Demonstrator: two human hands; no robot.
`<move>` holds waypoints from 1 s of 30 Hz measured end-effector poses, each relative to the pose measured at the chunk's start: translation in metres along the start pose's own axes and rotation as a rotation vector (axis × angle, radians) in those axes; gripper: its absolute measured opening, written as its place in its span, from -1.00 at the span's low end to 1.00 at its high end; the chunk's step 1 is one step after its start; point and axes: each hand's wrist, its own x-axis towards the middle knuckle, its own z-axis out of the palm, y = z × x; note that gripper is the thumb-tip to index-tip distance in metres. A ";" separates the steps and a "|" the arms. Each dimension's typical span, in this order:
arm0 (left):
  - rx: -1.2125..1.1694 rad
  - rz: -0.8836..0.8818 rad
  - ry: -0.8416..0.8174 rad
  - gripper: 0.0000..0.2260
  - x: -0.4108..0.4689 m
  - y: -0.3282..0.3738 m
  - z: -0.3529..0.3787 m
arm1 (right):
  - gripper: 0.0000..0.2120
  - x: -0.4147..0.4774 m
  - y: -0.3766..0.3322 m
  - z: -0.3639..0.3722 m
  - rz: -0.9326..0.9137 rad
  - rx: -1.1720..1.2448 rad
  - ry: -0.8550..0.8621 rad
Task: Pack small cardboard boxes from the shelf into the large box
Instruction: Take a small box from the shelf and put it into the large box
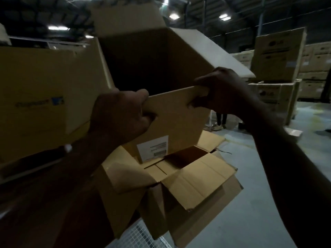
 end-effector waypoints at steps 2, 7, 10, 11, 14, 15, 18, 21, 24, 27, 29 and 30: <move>-0.005 -0.032 -0.040 -0.65 0.002 0.008 0.025 | -0.47 0.000 0.021 0.025 0.026 0.036 -0.036; 0.056 -0.088 -0.135 -0.63 0.014 0.031 0.073 | -0.50 -0.004 0.065 0.081 -0.002 0.192 -0.118; 0.104 -0.107 -0.199 -0.61 0.025 0.049 0.103 | -0.45 -0.009 0.096 0.103 0.007 0.266 -0.166; 0.112 -0.118 -0.216 -0.60 0.029 0.054 0.113 | -0.46 -0.009 0.106 0.110 -0.003 0.282 -0.178; 0.118 -0.190 -0.291 -0.59 0.034 0.066 0.136 | -0.50 -0.005 0.128 0.126 -0.042 0.307 -0.219; 0.124 -0.211 -0.317 -0.58 0.034 0.070 0.144 | -0.51 -0.005 0.134 0.132 -0.053 0.315 -0.240; 0.140 -0.239 -0.394 -0.54 0.027 0.079 0.160 | -0.50 -0.009 0.145 0.156 -0.073 0.354 -0.319; 0.161 -0.287 -0.473 -0.56 0.019 0.082 0.172 | -0.51 -0.014 0.148 0.185 -0.076 0.449 -0.406; 0.140 -0.349 -0.556 -0.60 -0.003 0.082 0.187 | -0.58 -0.019 0.140 0.216 -0.109 0.528 -0.498; 0.077 -0.438 -0.583 -0.53 -0.030 0.081 0.202 | -0.59 -0.027 0.132 0.244 -0.117 0.515 -0.562; 0.030 -0.495 -0.602 -0.46 -0.042 0.083 0.212 | -0.69 -0.032 0.132 0.259 -0.125 0.521 -0.602; -0.029 -0.535 -0.640 -0.42 -0.049 0.085 0.216 | -0.76 -0.035 0.131 0.265 -0.135 0.547 -0.632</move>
